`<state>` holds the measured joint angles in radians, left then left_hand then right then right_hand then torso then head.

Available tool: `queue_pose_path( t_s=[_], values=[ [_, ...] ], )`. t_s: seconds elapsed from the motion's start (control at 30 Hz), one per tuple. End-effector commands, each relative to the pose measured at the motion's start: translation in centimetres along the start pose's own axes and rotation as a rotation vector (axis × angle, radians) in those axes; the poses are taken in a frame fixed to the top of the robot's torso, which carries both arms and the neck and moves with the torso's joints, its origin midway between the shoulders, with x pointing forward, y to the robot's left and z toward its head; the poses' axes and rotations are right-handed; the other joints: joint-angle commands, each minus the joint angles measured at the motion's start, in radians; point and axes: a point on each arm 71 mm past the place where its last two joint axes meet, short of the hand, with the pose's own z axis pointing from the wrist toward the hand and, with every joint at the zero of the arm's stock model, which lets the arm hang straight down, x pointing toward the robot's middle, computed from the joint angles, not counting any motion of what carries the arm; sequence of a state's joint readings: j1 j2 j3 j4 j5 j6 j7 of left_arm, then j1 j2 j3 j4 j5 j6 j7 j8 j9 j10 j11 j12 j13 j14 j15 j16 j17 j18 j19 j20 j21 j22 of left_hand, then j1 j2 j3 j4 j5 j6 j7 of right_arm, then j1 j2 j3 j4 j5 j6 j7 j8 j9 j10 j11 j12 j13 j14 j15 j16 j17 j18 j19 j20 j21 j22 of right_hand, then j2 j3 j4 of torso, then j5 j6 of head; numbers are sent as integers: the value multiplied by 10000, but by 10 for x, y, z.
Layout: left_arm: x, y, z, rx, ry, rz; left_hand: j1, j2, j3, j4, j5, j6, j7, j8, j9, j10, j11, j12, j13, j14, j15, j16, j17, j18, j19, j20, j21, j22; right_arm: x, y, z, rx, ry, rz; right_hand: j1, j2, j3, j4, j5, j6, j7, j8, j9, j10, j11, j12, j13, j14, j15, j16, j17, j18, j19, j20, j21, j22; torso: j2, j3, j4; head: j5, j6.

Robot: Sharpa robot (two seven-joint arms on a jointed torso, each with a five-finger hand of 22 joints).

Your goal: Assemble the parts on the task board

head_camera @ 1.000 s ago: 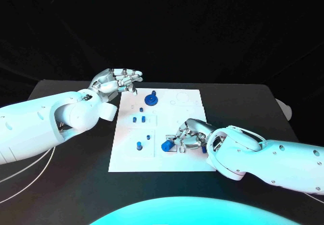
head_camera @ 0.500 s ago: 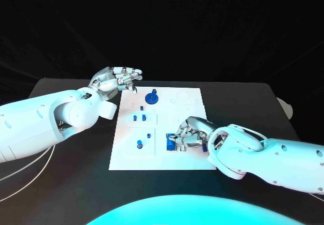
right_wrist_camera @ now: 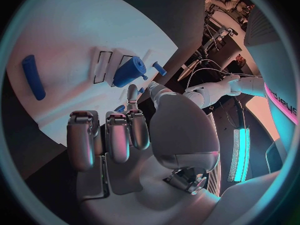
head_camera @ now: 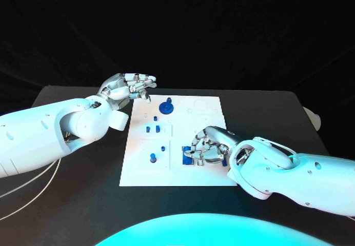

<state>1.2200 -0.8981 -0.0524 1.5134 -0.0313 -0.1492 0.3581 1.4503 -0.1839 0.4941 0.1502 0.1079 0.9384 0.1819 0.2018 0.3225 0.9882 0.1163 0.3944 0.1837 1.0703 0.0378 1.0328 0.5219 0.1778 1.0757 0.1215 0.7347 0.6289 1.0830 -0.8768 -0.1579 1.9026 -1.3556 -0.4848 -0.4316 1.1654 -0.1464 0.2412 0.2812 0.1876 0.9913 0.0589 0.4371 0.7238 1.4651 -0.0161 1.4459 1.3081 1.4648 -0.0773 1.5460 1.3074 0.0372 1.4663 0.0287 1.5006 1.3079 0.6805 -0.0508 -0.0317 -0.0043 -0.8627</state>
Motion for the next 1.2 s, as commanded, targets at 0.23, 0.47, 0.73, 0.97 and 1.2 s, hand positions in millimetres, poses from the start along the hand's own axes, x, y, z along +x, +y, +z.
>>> queue_pose_path(
  t_s=[0.23, 0.47, 0.73, 0.97, 1.2],
  values=[
    [2, -1, 1, 76, 165, -51, -97, -26, -42, -16, -50, -87, -3, 24, -11, -64, 2, 52, 14, -72, 30, 55, -9, 62, -9, 45, -47, -9, 9, 1, 0, -259, 832, -561, 1036, -39, 238, -423, -860, 22, -93, 241, 54, 171, -55, 58, 1496, 932, -68, 23, 2032, -169, 730, -47, -16, 2012, -1, -6, 17, 23, -25],
    [3, -1, 1, 74, 173, -54, -97, -26, -42, -16, -50, -87, -3, 24, -11, -64, 2, 52, 14, -72, 30, 55, -9, 62, -9, 45, -47, -9, 10, -2, 2, -66, 683, -738, 1200, 91, 413, -398, -1112, 73, -129, 329, 50, 263, -83, 170, 1610, 931, -90, 20, 2026, -174, 740, -68, 0, 2031, -3, 1, 17, 18, -55],
    [2, -1, 1, 73, 157, -48, -97, -26, -42, -16, -50, -87, -3, 24, -11, -64, 2, 52, 14, -72, 30, 55, -9, 62, -9, 45, -47, -9, 10, -6, 5, 81, 616, -1001, 1351, 154, 554, -425, -1107, 87, -171, 385, 49, 312, -120, 228, 1671, 932, -119, 20, 2031, -173, 740, -91, -4, 2031, 0, 4, 8, 10, -69],
    [2, -1, 1, 71, 162, -50, -97, -26, -42, -16, -50, -87, -3, 24, -11, -64, 2, 52, 14, -72, 30, 55, -9, 62, -9, 45, -47, -9, 8, -8, 4, 112, 515, -1171, 1568, 161, 736, -511, -1090, 91, -213, 450, 45, 368, -159, 296, 1741, 932, -155, 19, 2031, -179, 750, -123, 13, 2051, 3, 9, -8, 18, -71],
    [1, -1, 0, 67, 149, -46, -97, -26, -42, -16, -50, -87, -3, 24, -11, -64, 2, 52, 14, -72, 30, 55, -9, 62, -9, 45, -47, -9, 8, -7, 3, 20, 513, -1188, 1602, 132, 757, -530, -1087, 88, -215, 460, 42, 378, -163, 308, 1754, 933, -160, 19, 2032, -177, 747, -128, 4, 2044, 21, 11, 7, -22, -87]
  ],
)
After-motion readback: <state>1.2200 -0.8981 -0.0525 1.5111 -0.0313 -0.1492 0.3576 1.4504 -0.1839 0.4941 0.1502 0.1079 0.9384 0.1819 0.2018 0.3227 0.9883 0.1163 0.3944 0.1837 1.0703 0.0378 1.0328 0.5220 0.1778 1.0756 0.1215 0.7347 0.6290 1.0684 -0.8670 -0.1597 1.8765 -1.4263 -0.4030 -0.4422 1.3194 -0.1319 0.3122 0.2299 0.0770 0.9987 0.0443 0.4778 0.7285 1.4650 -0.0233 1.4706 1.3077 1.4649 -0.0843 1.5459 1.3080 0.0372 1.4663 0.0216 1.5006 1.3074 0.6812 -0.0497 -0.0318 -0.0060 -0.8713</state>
